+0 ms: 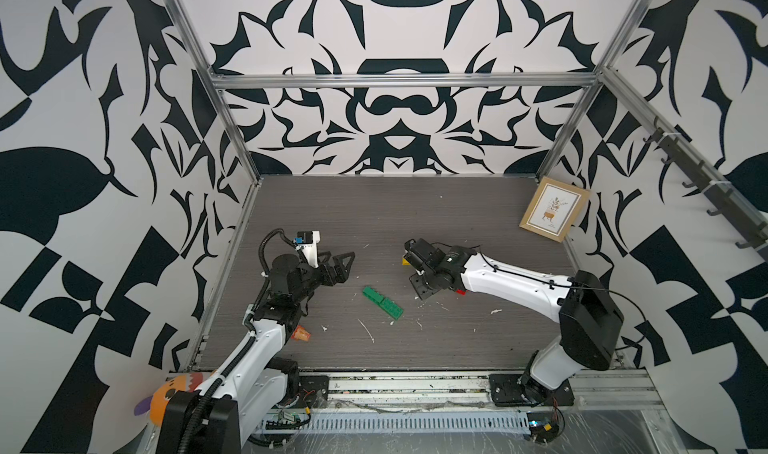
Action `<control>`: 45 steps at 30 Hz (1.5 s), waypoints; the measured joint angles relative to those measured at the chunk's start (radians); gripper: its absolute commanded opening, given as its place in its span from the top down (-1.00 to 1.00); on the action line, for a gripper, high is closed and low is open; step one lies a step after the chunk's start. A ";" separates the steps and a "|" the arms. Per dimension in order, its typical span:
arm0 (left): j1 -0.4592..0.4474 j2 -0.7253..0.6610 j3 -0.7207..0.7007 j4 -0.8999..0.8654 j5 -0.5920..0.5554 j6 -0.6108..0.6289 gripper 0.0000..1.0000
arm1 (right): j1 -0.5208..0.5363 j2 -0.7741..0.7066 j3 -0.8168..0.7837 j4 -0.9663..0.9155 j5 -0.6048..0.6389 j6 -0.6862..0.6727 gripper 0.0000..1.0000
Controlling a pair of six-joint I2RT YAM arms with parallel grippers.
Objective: Assemble an ice cream with lego
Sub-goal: Assemble the lego brick with the lego brick, then pick up the lego brick from the center of the board.
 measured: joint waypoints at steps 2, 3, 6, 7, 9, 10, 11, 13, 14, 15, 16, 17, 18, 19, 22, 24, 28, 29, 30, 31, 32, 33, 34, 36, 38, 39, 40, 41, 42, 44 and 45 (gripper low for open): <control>0.000 0.000 0.000 0.000 -0.001 0.000 -0.98 | 0.016 -0.043 0.000 0.008 0.010 -0.022 -0.23; 0.000 0.000 0.000 0.000 -0.002 0.000 -0.98 | 0.031 -0.069 0.000 0.016 0.011 -0.035 -0.20; 0.000 0.000 0.000 0.000 -0.005 0.000 -0.98 | 0.070 -0.134 0.007 0.047 -0.011 -0.079 -0.13; 0.000 0.000 0.000 -0.001 -0.007 0.000 -0.98 | 0.080 -0.145 0.017 0.051 -0.024 -0.090 -0.12; 0.000 0.000 0.000 -0.003 -0.012 0.000 -0.98 | 0.088 -0.150 0.041 0.058 -0.051 -0.108 -0.11; 0.000 0.000 0.000 -0.006 -0.018 0.000 -0.98 | 0.089 -0.142 0.055 0.060 -0.068 -0.114 -0.11; 0.000 -0.001 0.000 -0.009 -0.024 0.000 -0.98 | 0.089 -0.132 0.068 0.060 -0.082 -0.118 -0.10; 0.000 -0.008 0.000 -0.021 -0.040 0.000 -0.99 | 0.095 -0.093 0.090 0.064 -0.105 -0.125 -0.08; 0.000 -0.013 0.000 -0.027 -0.048 0.001 -0.99 | 0.097 -0.071 0.095 0.066 -0.112 -0.127 -0.07; 0.000 -0.021 0.000 -0.033 -0.055 0.001 -0.99 | 0.101 -0.045 0.097 0.068 -0.117 -0.128 -0.07; 0.000 -0.030 0.000 -0.039 -0.063 0.002 -0.98 | 0.107 -0.019 0.097 0.068 -0.122 -0.129 -0.07; 0.000 -0.038 0.000 -0.043 -0.071 0.005 -0.98 | 0.112 0.000 0.096 0.068 -0.126 -0.129 -0.07; 0.000 -0.046 0.000 -0.045 -0.080 0.008 -0.98 | 0.117 0.023 0.095 0.068 -0.132 -0.129 -0.08; 0.000 -0.051 0.000 -0.045 -0.089 0.010 -0.98 | 0.121 0.039 0.092 0.070 -0.139 -0.129 -0.10; 0.000 -0.051 0.000 -0.046 -0.100 0.012 -0.98 | 0.135 0.066 0.086 0.072 -0.151 -0.133 -0.12; 0.000 -0.049 0.000 -0.047 -0.098 0.012 -0.99 | 0.148 0.084 0.086 0.072 -0.150 -0.137 -0.11; -0.001 -0.047 0.000 -0.045 -0.098 0.011 -0.98 | 0.163 0.135 0.087 0.063 -0.150 -0.138 -0.10; -0.001 -0.045 0.000 -0.045 -0.098 0.011 -0.98 | 0.166 0.151 0.087 0.059 -0.150 -0.138 -0.10; -0.001 -0.041 0.000 -0.045 -0.097 0.011 -0.99 | 0.168 0.166 0.087 0.055 -0.150 -0.138 -0.10; -0.001 -0.037 0.000 -0.045 -0.095 0.011 -0.98 | 0.170 0.176 0.089 0.051 -0.150 -0.138 -0.10; -0.001 -0.032 0.000 -0.045 -0.093 0.010 -0.98 | 0.173 0.192 0.092 0.047 -0.150 -0.137 -0.10; -0.002 -0.029 0.000 -0.045 -0.090 0.009 -0.98 | 0.174 0.204 0.097 0.043 -0.150 -0.137 -0.10; -0.002 -0.027 0.000 -0.045 -0.089 0.009 -0.98 | 0.174 0.214 0.102 0.041 -0.149 -0.137 -0.10; -0.002 -0.025 0.000 -0.045 -0.087 0.009 -0.98 | 0.177 0.231 0.107 0.044 -0.146 -0.137 -0.12; -0.004 -0.025 0.000 -0.045 -0.087 0.009 -0.98 | 0.181 0.240 0.107 0.050 -0.141 -0.137 -0.14; -0.004 -0.026 0.000 -0.045 -0.088 0.009 -0.98 | 0.182 0.245 0.108 0.051 -0.136 -0.137 -0.14; -0.004 -0.026 0.000 -0.045 -0.088 0.009 -0.98 | 0.185 0.251 0.108 0.053 -0.130 -0.137 -0.15; -0.005 -0.026 0.000 -0.045 -0.088 0.009 -0.98 | 0.187 0.256 0.108 0.055 -0.124 -0.137 -0.15; -0.005 -0.027 0.000 -0.045 -0.088 0.009 -0.98 | 0.190 0.262 0.109 0.057 -0.117 -0.137 -0.15; -0.005 -0.027 0.000 -0.045 -0.088 0.010 -0.98 | 0.196 0.272 0.114 0.059 -0.108 -0.137 -0.15; -0.005 -0.027 0.000 -0.045 -0.088 0.009 -0.98 | 0.200 0.278 0.116 0.063 -0.104 -0.137 -0.15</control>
